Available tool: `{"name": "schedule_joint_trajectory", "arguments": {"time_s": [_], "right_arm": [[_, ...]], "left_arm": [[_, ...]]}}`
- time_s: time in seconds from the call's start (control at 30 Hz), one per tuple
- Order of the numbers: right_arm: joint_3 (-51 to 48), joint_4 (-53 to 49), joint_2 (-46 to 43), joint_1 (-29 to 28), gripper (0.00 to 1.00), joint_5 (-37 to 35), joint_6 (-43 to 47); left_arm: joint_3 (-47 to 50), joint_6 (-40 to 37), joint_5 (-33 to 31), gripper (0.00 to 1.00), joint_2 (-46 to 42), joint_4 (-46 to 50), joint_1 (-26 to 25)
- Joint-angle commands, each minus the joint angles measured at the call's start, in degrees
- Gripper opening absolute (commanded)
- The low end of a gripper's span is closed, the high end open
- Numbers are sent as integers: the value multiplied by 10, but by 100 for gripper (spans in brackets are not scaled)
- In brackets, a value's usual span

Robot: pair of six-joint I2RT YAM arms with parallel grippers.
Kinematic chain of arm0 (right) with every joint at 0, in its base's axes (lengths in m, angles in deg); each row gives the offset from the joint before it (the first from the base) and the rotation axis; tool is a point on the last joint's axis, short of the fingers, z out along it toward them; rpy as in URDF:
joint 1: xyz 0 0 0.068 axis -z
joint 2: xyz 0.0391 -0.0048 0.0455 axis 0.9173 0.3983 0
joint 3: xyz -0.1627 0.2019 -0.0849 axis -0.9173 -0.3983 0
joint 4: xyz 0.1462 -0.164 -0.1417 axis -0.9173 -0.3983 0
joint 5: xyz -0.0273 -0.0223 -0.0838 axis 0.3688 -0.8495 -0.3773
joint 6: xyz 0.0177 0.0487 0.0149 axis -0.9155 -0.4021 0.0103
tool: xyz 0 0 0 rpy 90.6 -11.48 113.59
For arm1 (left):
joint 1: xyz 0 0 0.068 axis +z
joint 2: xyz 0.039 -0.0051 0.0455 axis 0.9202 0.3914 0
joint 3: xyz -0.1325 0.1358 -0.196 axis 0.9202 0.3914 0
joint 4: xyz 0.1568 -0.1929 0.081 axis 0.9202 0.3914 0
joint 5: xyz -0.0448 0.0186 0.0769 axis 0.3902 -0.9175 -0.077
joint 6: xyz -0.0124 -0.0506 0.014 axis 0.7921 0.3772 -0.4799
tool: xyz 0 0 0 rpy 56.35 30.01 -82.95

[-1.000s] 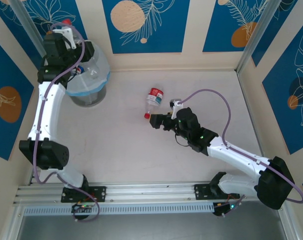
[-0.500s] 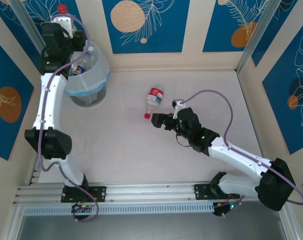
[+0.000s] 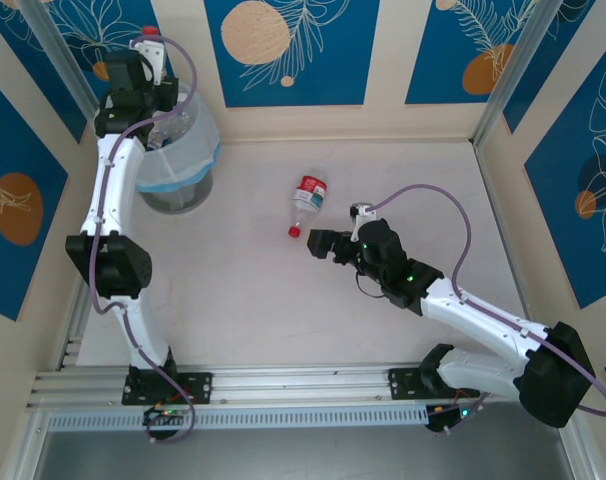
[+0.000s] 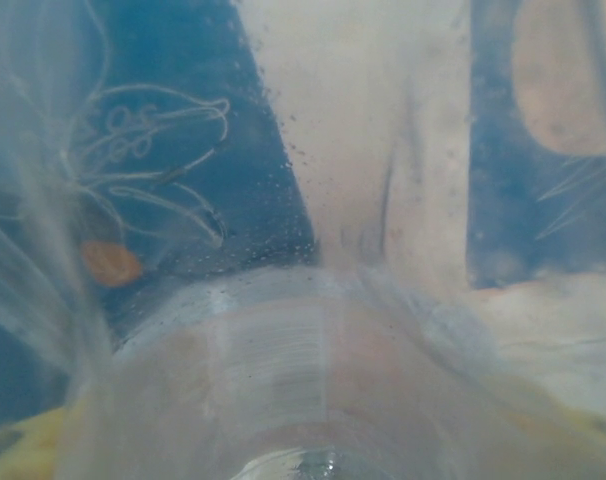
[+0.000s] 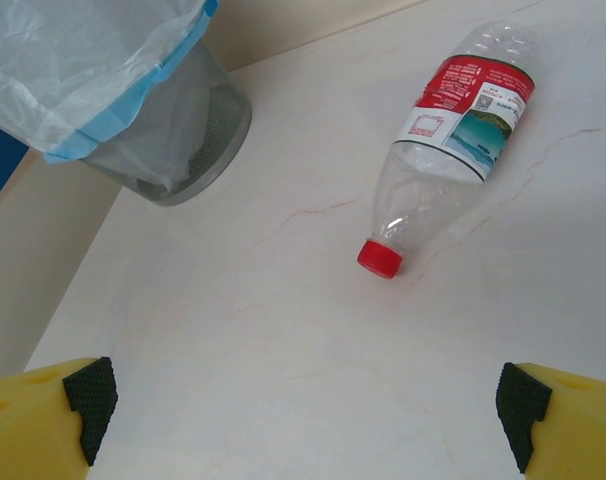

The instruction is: Put the plastic bottles in the bin

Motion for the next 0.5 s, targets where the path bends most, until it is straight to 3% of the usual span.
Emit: {"name": "schedule_joint_trajectory", "arguments": {"time_s": [0.0, 0.37, 0.43, 0.47], "right_arm": [[-6, -2, -14, 2, 100, -18, -9], [-7, -7, -14, 4, 100, -19, -11], [-7, -8, -13, 4, 100, -20, -11], [-8, -8, -14, 4, 100, -20, -11]], "left_arm": [[-22, -26, -10, 61, 11, 10, 9], [-36, -33, -22, 65, 56, 41, 18], [-51, -22, -13, 77, 69, 57, 22], [-56, -18, -8, 88, 74, 63, 23]]}}
